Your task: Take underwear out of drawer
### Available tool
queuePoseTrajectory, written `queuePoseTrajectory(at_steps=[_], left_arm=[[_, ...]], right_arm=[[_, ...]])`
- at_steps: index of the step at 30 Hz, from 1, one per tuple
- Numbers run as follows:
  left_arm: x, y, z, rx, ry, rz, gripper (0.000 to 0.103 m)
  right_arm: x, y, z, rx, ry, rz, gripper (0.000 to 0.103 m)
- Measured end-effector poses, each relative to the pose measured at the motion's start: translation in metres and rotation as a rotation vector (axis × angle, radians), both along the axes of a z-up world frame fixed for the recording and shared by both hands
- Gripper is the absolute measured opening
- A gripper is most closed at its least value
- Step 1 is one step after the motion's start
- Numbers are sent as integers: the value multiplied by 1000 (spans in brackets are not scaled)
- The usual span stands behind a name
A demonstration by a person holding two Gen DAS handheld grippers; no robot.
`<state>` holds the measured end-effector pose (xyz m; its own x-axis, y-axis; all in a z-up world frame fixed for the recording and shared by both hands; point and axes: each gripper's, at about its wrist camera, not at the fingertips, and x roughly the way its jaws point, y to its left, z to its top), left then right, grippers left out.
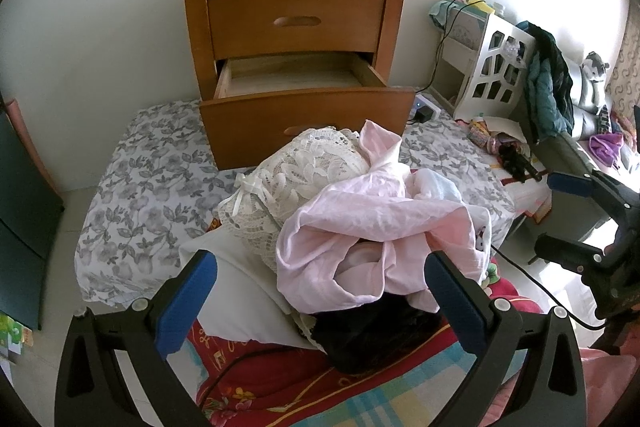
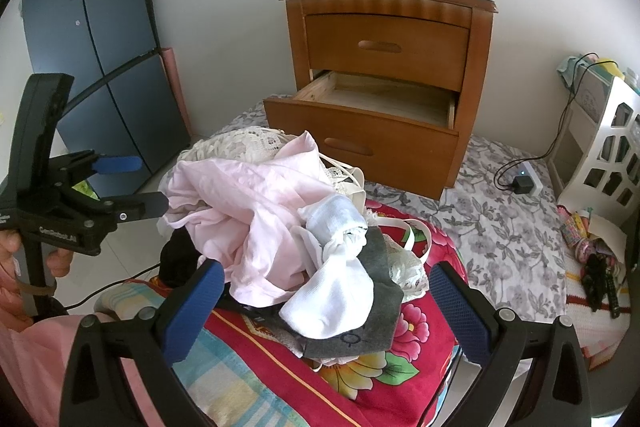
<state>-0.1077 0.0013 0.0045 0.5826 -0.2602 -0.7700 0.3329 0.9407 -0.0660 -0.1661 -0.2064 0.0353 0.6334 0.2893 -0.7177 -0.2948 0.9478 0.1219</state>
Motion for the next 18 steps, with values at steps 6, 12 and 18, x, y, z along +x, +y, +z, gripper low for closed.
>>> queuePoseTrajectory(at_steps=[6, 12, 18], left_arm=[[-2, -4, 0, 8, -5, -2, 103], [-3, -4, 0, 8, -3, 0, 103], [-2, -5, 0, 10, 2, 0, 103]], right_arm=[[0, 0, 0, -1, 0, 2, 103], [0, 1, 0, -1, 1, 0, 103], [0, 1, 0, -2, 2, 0, 103]])
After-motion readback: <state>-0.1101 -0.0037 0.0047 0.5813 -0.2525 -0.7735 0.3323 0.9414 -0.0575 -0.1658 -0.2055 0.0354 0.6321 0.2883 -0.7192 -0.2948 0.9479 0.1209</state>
